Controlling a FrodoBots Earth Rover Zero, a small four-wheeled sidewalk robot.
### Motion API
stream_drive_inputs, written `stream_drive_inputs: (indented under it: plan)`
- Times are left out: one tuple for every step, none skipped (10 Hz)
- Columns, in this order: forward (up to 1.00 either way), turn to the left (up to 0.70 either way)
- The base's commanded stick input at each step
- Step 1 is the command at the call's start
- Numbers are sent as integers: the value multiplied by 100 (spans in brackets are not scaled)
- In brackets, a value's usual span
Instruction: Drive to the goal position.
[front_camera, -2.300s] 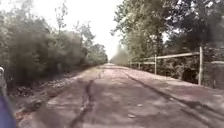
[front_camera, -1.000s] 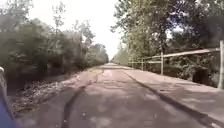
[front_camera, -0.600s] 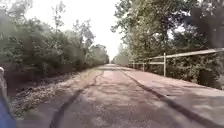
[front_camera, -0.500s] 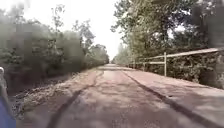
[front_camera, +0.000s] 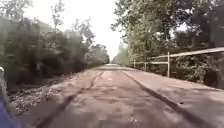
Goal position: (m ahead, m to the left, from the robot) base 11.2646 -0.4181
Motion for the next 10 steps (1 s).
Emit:
stream_drive_inputs:
  plan:
    - [70, 0]
    - [70, 0]
    - [70, 2]
    - [70, 4]
    - [70, 16]
    - [70, 19]
    - [70, 8]
    - [70, 0]
    - [70, 0]
    - [70, 0]
